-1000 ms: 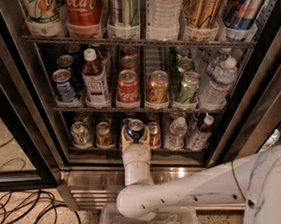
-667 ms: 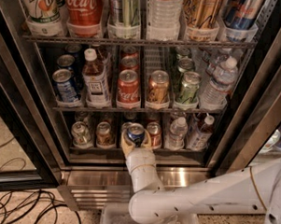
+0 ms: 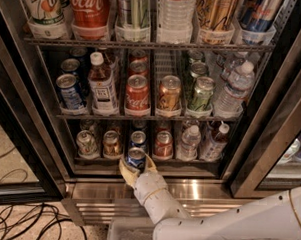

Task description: Pick pepsi can from bottom shelf of fridge

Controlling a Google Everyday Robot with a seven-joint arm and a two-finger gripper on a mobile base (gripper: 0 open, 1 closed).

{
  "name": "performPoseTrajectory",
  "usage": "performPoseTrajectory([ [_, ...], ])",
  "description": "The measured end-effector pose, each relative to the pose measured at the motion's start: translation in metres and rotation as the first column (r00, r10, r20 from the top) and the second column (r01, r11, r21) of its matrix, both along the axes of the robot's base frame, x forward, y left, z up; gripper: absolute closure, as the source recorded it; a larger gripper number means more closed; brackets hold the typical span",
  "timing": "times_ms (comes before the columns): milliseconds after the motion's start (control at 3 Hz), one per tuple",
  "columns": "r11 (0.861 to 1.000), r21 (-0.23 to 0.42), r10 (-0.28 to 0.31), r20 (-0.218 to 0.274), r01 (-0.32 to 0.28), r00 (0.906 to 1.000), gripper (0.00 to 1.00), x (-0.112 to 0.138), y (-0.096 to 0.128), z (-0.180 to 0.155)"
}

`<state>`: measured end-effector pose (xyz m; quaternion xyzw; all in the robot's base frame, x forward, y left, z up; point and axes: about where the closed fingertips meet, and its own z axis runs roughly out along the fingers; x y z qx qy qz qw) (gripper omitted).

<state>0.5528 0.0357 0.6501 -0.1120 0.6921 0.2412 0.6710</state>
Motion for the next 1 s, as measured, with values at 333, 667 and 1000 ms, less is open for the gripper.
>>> performPoseTrajectory([
  [333,1.000,0.000,0.000,0.000,0.000,1.0000,1.00,0.000,0.000,0.000],
  [667,1.000,0.029,0.007,-0.020,-0.006,0.9998,1.00,-0.008,-0.004,0.003],
  [1000,0.996,0.079,0.041,-0.015,-0.040,0.9990,1.00,-0.038,-0.010,0.019],
])
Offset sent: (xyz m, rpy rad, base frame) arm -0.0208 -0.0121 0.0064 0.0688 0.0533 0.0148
